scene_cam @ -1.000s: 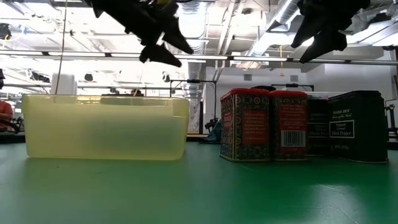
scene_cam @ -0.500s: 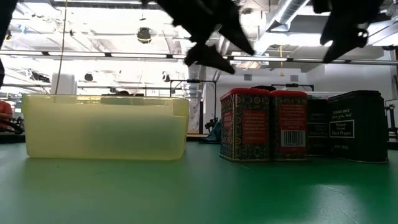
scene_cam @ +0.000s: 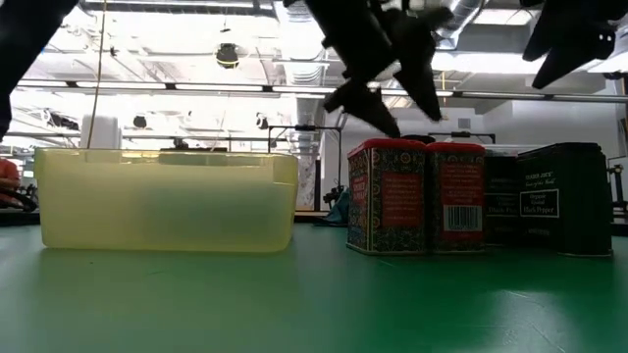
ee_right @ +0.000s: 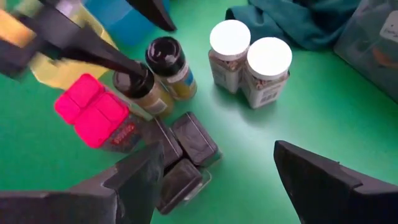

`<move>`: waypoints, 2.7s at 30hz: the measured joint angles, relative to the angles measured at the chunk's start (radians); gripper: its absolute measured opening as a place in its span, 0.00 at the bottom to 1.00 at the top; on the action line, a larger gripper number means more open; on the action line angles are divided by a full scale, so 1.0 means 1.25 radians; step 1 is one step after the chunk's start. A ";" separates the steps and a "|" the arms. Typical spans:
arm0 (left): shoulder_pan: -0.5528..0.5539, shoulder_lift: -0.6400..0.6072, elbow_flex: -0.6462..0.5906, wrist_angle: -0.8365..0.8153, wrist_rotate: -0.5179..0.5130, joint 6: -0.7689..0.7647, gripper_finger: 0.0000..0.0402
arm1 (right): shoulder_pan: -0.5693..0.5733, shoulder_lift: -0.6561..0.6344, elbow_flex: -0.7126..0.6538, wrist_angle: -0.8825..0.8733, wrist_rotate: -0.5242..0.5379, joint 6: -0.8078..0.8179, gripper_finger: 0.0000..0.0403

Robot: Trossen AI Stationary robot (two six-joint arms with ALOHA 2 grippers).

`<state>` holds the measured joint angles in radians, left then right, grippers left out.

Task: Sort spices by type
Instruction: Put the top black spice bottle into the pink bin

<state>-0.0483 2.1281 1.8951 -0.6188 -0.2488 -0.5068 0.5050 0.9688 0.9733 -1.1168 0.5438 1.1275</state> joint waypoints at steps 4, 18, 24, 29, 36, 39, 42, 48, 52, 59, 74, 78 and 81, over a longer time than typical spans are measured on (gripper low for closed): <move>0.000 0.018 0.007 -0.043 -0.034 -0.032 0.72 | 0.022 0.000 0.000 0.000 0.022 0.023 0.81; 0.022 0.016 0.001 -0.050 -0.030 -0.032 0.72 | 0.024 0.000 0.000 0.010 0.027 0.035 0.81; 0.039 0.016 0.001 -0.056 0.027 -0.032 0.72 | 0.024 0.000 0.000 0.018 0.028 0.035 0.81; 0.047 0.016 0.000 -0.072 0.034 -0.032 0.72 | 0.024 0.000 0.000 0.022 0.041 0.034 0.81; 0.049 0.016 0.000 -0.072 0.034 -0.008 0.66 | 0.024 0.000 0.000 0.022 0.054 0.033 0.81; 0.050 0.016 0.000 -0.068 0.028 0.015 0.61 | 0.024 0.000 0.000 0.023 0.055 0.033 0.81; 0.055 0.016 0.000 -0.063 0.027 0.032 0.55 | 0.024 0.000 0.000 0.023 0.063 0.033 0.81; 0.062 0.015 0.000 -0.063 0.031 0.045 0.47 | 0.024 0.000 0.000 0.027 0.067 0.033 0.81; 0.068 0.014 0.000 -0.071 0.049 0.048 0.48 | 0.024 0.000 0.000 0.027 0.067 0.034 0.81; 0.078 0.002 0.000 -0.126 0.056 0.061 0.48 | 0.024 0.000 0.000 0.027 0.068 0.029 0.81; 0.164 -0.104 0.000 -0.173 0.051 0.106 0.48 | 0.001 0.000 0.000 0.046 0.093 -0.010 0.81; 0.207 -0.142 0.000 -0.195 0.034 0.126 0.48 | -0.010 0.000 0.000 0.050 0.094 -0.021 0.81; 0.245 -0.169 0.000 -0.222 0.005 0.151 0.48 | -0.014 0.000 0.000 0.053 0.095 -0.024 0.81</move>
<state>0.2580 1.9168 1.8954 -0.8966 -0.2423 -0.3175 0.4873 0.9691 0.9733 -1.0510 0.6621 1.0978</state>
